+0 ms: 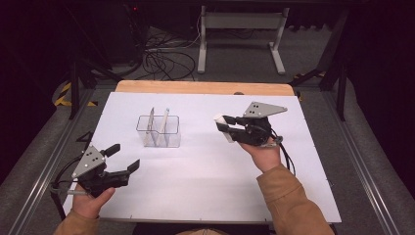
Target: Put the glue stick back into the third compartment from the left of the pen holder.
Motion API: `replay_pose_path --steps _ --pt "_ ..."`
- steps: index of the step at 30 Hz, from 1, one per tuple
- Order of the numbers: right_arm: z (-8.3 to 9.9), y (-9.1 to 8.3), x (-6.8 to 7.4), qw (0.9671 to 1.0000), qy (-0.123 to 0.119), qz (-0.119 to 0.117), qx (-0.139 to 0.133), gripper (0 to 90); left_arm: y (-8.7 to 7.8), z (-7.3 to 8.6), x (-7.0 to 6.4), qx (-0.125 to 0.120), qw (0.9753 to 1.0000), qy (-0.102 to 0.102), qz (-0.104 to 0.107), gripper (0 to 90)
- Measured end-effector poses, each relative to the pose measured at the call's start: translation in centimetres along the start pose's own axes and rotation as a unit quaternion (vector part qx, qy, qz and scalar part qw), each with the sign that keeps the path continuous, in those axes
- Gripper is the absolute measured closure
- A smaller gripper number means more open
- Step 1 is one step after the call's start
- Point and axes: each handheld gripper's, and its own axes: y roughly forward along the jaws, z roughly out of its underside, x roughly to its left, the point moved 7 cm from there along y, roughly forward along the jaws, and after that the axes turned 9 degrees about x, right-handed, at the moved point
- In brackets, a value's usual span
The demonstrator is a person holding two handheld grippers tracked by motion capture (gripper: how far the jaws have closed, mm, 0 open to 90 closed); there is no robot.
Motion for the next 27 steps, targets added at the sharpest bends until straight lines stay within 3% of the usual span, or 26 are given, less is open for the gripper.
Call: replay_pose_path --steps 9,27 --pt "-1.0 0.3 0.5 0.9988 -0.013 -0.003 -0.047 67.7 0.1 0.1 0.0 0.001 1.0 0.0 0.0 16.5" --pt "-1.6 2.6 0.7 0.998 -0.016 -0.013 -0.06 67.6 0.2 0.1 0.0 0.002 1.0 0.002 -0.001 16.5"
